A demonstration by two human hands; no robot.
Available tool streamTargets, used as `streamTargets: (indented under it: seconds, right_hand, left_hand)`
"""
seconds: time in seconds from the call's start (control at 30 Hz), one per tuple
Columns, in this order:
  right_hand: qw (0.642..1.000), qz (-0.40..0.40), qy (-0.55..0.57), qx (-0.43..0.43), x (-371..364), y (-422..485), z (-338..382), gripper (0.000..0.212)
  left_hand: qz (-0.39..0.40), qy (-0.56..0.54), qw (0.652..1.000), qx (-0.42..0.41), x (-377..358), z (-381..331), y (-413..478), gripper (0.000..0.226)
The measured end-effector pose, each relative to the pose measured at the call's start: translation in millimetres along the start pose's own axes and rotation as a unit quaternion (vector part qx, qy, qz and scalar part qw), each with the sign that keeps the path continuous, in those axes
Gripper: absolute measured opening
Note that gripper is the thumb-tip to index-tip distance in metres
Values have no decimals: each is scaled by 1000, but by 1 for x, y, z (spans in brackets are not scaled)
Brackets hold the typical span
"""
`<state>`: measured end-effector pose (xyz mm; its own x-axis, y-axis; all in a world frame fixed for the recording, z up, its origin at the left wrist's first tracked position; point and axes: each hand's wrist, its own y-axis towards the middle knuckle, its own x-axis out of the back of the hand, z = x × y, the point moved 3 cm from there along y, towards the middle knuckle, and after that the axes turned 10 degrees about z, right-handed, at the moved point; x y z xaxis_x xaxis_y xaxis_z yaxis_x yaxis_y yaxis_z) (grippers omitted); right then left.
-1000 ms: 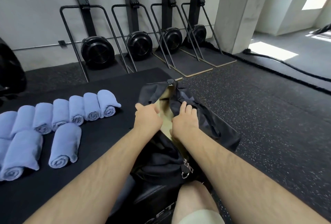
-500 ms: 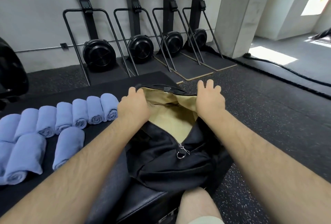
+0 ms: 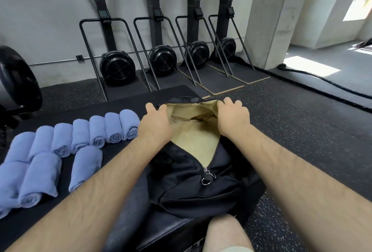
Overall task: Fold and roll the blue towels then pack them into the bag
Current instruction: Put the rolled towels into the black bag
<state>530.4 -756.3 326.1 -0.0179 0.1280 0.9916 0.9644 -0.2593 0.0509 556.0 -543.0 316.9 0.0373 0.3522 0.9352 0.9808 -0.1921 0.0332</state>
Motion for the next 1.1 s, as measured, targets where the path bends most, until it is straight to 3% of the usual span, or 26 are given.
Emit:
streamTargets:
  seconds: [0.27,0.5,0.67,0.8,0.93,1.1]
  right_hand:
    - [999,21,21,-18,33,1,-3,53]
    - [997,56,45,-28,31,1,-21,52]
    - [991,98,77,-48,16,1,-35,62]
    - [985,119,127,-19,4,-2,-31,63]
    - [989,63,134,-1,-3,-9,-23,58]
    - [994,-54,96,13,-11,-18,-14,42]
  left_hand:
    - [-5,1,1000,11,22,-13,-1,26]
    - [16,147,988,42,30,-8,6,33]
    - [32,73,994,74,27,12,9,51]
    - [10,29,997,67,26,8,5,45]
    - [-38,52,997,43,26,1,1,30]
    - [-85,-12,996,22,12,8,-7,39]
